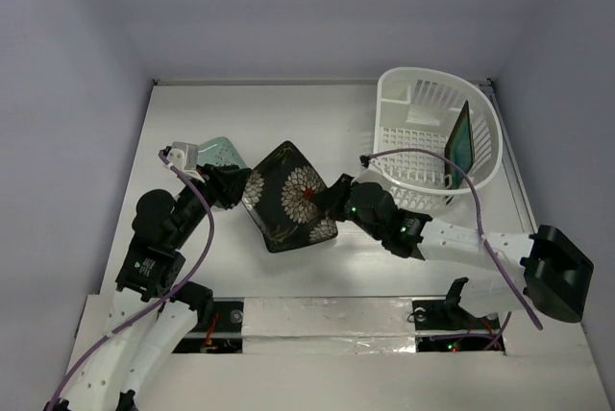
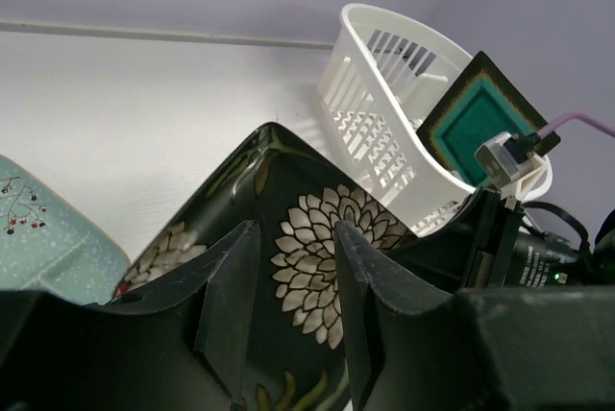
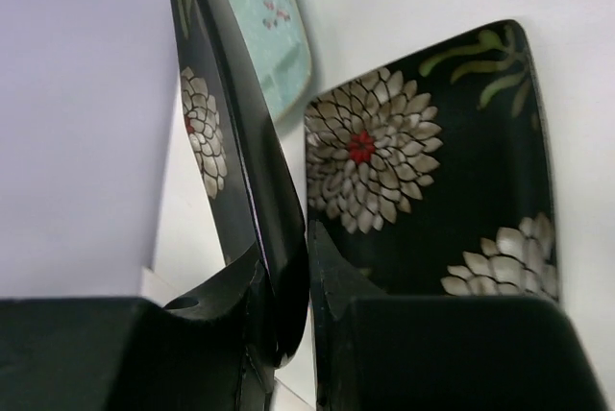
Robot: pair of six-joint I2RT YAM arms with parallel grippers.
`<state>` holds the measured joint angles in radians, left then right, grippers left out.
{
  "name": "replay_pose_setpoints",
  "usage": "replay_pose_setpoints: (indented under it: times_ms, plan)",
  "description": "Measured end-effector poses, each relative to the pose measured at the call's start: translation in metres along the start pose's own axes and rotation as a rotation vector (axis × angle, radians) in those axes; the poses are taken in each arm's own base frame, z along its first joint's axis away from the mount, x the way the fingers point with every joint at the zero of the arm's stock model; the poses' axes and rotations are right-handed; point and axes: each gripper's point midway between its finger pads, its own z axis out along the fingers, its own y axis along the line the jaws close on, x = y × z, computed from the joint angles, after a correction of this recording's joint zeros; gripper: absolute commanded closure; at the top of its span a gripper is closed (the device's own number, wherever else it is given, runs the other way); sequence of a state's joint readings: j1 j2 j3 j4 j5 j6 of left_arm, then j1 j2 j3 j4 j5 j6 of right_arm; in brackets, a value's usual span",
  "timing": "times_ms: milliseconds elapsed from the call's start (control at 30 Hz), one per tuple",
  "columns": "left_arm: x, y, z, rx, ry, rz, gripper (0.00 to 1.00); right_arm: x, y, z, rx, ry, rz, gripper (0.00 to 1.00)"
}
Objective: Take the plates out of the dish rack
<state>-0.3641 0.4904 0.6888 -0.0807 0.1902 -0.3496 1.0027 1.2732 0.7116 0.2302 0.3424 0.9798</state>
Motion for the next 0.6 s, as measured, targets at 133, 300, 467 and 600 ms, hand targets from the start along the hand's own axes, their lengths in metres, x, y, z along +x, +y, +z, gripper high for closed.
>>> replay_pose_setpoints:
  times_ms: [133,300,467,600]
  plan:
    - [0.0,0.0,0.0,0.001,0.0,0.0,0.66,0.008,0.0,0.008,0.001,-0.049,0.098,1.0]
    - [0.0,0.0,0.0,0.003,0.001,0.0,0.66,0.027,-0.023,0.011,0.056,-0.054,0.157,1.0]
    - [0.001,-0.002,0.0,0.011,0.004,0.0,0.66,0.033,-0.041,0.011,0.105,-0.066,0.184,1.0]
    - [0.001,-0.003,0.0,0.015,0.006,0.0,0.66,0.034,-0.043,0.013,0.114,-0.079,0.219,1.0]
